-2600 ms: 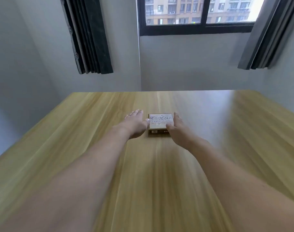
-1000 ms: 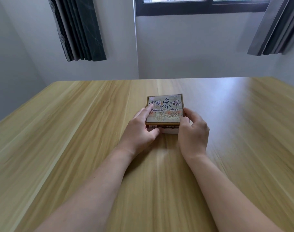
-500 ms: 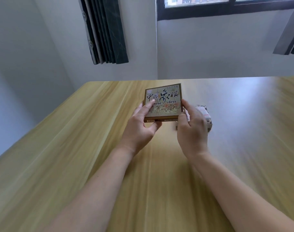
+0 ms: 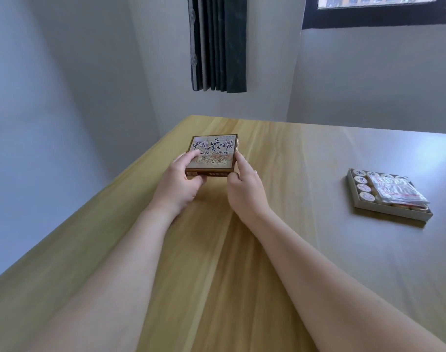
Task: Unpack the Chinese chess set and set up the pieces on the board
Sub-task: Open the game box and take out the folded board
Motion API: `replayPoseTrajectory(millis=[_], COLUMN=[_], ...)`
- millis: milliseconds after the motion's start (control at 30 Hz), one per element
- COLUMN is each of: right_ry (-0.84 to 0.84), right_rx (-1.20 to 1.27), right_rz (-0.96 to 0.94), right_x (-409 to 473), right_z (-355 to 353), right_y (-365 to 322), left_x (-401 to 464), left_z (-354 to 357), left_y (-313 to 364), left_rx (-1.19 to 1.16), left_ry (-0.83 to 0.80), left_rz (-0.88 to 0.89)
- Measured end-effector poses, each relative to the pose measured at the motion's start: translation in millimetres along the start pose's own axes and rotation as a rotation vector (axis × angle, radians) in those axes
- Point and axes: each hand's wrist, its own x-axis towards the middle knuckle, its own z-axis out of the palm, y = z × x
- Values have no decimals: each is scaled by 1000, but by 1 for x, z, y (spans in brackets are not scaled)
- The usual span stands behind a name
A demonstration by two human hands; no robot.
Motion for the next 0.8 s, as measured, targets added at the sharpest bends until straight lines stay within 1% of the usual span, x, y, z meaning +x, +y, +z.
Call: replayPoseTrajectory(millis=[200,333,467,533,633,700,800], right_ry=[-67,-127,-177,-217,-294,-291,-241], right_rx=[-96,-161,-231,-326,-535,-588,-578], right_rz=[-48,-73,-59,-30,8,5,12], right_x=[49,76,96,104,108,106,99], right_z=[46,57,66,72,78,81,80], right_y=[0,1,4,9,15,17,16], left_x=[44,71,90,94,96,96,92], left_z=[-21,-24,-28,-27,-22,-21,-21], left_y=[-36,-56,-70,-73,-75,-75,-72], left_rx=[141,243,278,355,491,542,573], left_ry=[-1,4,18,-11,-84,-107,-108], left_rz=[6,6,-10,-47,-123,-155,-161])
